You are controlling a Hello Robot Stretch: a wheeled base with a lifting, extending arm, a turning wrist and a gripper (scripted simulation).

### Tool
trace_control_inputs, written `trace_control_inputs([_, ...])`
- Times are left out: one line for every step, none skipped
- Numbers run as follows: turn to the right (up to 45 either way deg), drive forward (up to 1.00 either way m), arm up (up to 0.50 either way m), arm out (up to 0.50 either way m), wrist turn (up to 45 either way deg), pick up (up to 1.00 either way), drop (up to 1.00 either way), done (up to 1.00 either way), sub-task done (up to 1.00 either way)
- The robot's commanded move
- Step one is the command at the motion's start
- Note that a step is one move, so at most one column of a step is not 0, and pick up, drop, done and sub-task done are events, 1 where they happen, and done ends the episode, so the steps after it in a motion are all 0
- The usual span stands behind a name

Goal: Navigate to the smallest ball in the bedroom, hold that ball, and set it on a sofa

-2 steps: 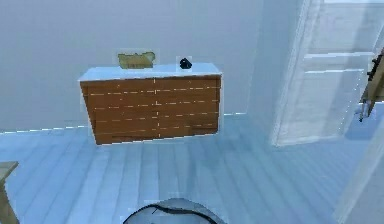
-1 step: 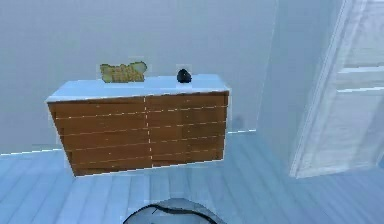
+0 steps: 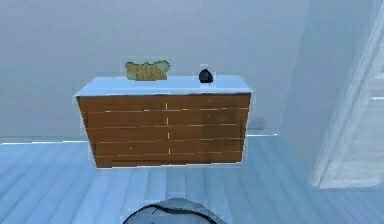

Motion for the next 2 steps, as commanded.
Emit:
trace_control_inputs([0.0,0.15,0.00,0.00,0.0,0.00,0.00,0.00,0.00])
trace_control_inputs([45.0,0.00,0.00,0.00,0.0,0.00,0.00,0.00,0.00])
